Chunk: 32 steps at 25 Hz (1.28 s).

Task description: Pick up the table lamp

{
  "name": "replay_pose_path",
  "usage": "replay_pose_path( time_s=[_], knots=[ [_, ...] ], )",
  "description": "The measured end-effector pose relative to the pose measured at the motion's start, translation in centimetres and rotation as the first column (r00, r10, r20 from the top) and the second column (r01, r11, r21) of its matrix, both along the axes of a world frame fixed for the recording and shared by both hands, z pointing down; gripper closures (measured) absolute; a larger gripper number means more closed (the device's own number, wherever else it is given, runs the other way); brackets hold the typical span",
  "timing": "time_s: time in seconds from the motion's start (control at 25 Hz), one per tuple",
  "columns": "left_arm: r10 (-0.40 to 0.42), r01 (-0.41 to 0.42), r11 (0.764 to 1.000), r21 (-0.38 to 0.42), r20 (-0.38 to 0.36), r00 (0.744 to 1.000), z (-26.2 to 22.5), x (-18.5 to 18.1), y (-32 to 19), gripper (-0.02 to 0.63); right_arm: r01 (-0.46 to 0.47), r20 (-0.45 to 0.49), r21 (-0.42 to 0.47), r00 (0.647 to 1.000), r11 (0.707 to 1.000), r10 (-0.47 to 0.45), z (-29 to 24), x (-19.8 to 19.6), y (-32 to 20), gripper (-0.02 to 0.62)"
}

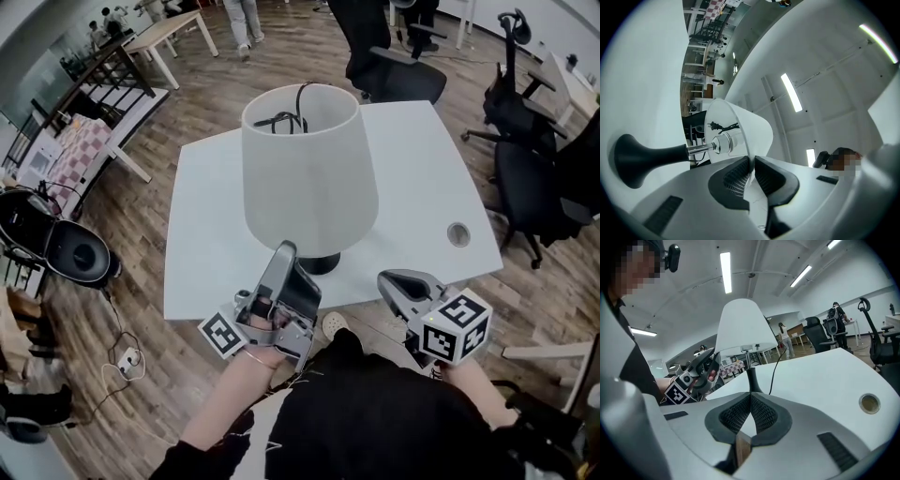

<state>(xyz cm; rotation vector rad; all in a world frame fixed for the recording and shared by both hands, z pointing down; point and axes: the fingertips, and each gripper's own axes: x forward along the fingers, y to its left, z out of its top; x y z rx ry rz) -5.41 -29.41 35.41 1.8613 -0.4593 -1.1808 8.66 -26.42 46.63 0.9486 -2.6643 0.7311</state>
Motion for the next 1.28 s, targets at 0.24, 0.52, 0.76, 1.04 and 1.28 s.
replay_pose_path(
  time_s=[0.24,0.52,0.76,1.04,1.28],
  knots=[
    [0.026,-0.027,1.000,-0.004,-0.027,0.999,-0.3,-0.8,-1.3,0.568,0.032,-0.008,-0.001,0.999,0.999,-0.032,0.6,-2.0,-1.4,0.580],
    [0.062,-0.062,0.998,-0.002,-0.057,0.996,-0.3,-1.4,-2.4,0.571,0.066,0.014,-0.052,0.998,0.996,-0.065,2.0,-5.5,-4.4,0.370],
    [0.087,-0.087,0.996,0.003,-0.084,0.993,-0.7,-1.6,-2.7,0.575,0.109,-0.054,-0.041,0.992,0.993,-0.111,3.8,-9.7,-7.5,0.330],
    [0.109,-0.109,0.994,0.004,-0.069,0.992,-0.7,-0.5,-3.2,0.577,0.081,-0.119,-0.057,0.989,0.995,-0.087,5.9,-11.3,-9.8,0.316],
    [0.114,-0.114,0.993,0.013,-0.078,0.990,-0.8,-0.7,-3.0,0.580,0.063,-0.130,-0.102,0.989,0.993,-0.076,7.3,-12.1,-9.9,0.328]
  ],
)
